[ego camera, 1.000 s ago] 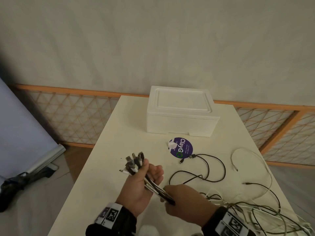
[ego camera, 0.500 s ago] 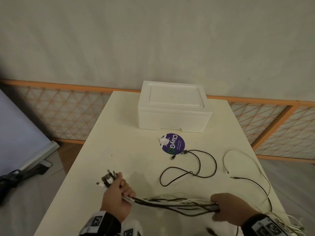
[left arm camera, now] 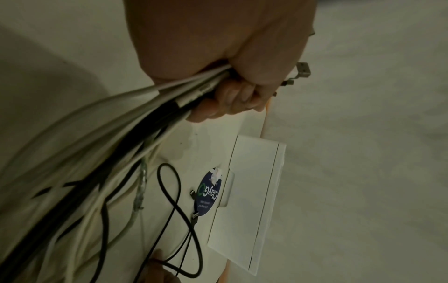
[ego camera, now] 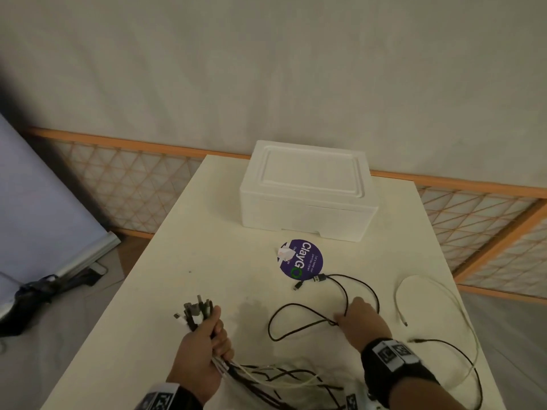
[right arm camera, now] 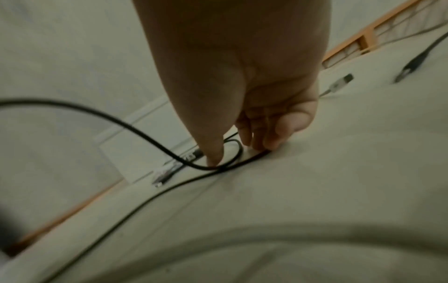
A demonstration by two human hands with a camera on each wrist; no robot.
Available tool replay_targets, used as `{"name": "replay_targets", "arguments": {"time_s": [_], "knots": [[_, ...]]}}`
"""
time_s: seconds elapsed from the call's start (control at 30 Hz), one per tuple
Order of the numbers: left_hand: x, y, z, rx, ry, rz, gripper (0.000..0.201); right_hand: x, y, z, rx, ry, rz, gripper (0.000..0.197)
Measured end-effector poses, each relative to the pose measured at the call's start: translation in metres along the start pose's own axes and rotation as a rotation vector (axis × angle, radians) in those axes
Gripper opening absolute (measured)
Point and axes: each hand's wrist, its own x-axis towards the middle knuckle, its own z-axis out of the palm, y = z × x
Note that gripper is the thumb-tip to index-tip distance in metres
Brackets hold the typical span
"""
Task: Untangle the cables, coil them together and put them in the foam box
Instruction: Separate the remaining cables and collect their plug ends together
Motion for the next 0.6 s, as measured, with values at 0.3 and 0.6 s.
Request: {"name": "replay_targets", "arguments": {"time_s": [0.3, 0.6], "knots": [[0.002, -0.005, 0.018, -0.005, -0.046, 0.005, 0.046, 0.014, -0.009, -0.013, 0.282, 0.053, -0.029, 0.013], [0.001, -0.013, 0.057, 0.118, -0.167, 0.008, 0.030, -0.051, -0.044, -0.033, 0.698, -0.053, -0.553, 0.030]]}}
